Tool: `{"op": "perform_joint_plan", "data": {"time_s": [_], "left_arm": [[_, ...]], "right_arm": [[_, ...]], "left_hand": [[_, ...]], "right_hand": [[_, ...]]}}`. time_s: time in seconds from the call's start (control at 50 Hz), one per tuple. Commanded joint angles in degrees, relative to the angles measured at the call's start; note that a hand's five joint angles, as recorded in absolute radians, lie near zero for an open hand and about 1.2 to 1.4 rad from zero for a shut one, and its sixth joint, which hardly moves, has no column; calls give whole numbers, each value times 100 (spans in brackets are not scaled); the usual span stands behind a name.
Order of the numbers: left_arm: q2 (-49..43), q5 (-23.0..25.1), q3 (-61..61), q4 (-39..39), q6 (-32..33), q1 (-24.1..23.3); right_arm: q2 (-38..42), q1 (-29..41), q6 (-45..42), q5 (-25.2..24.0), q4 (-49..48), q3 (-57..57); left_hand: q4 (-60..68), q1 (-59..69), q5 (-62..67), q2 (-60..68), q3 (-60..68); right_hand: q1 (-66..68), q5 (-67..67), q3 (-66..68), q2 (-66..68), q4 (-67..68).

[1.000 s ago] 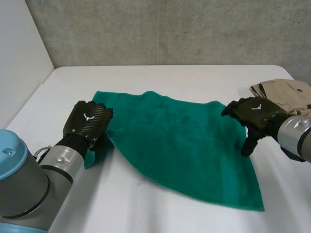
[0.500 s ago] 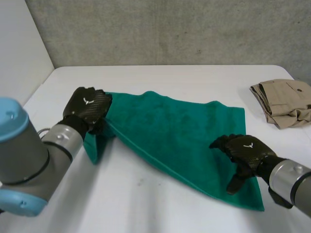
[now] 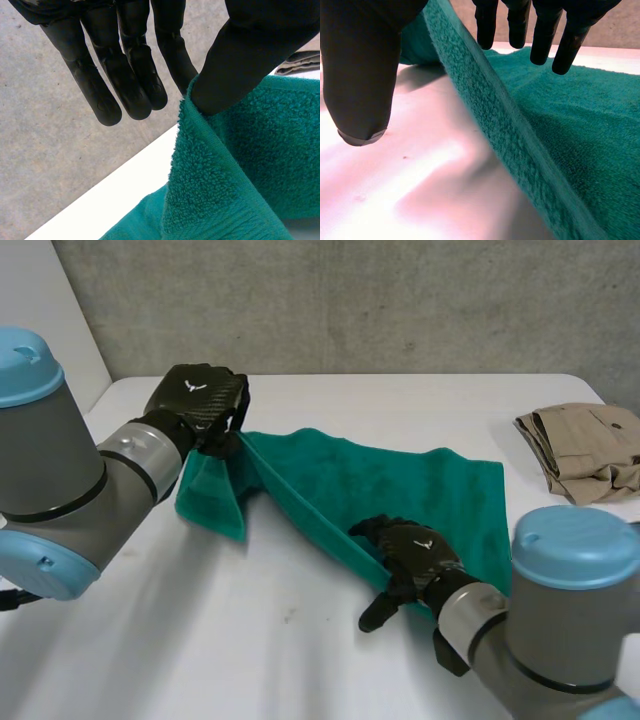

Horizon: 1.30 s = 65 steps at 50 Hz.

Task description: Fold the laundry.

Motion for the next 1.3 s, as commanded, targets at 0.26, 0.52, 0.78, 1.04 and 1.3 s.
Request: {"op": "perform_joint_plan", "data": {"time_s": [0.26, 0.52, 0.78, 1.04, 1.3], "left_arm": [[179, -9, -106, -28, -208, 279], [127, 26, -676, -2, -199, 359], [-225, 9, -1591, 332, -208, 341], [-357, -88, -1978, 543, -682, 350], [-251, -422, -2294, 499, -832, 218]], "right_arm": [[114, -1460, -1046, 482, -585, 753], [-749, -2728, -2059, -819, -576, 1318], [-1057, -2754, -2446, -1576, -6, 738], [-1241, -2763, -2429, -1559, 188, 272], [-1241, -2746, -2350, -1532, 179, 140]], "left_hand": [[1114, 1400, 1455, 1147, 1168], [1114, 1400, 1455, 1147, 1168], [-2196, -1910, -1855, -2163, -2142], [-4334, -4048, -3993, -4301, -4280], [-4923, -4636, -4581, -4890, -4869]], "right_hand": [[2873, 2646, 2808, 2784, 2704], [6840, 6612, 6775, 6750, 6670], [6840, 6612, 6775, 6750, 6670], [6840, 6612, 6775, 6750, 6670], [6840, 6612, 6775, 6750, 6670]]}}
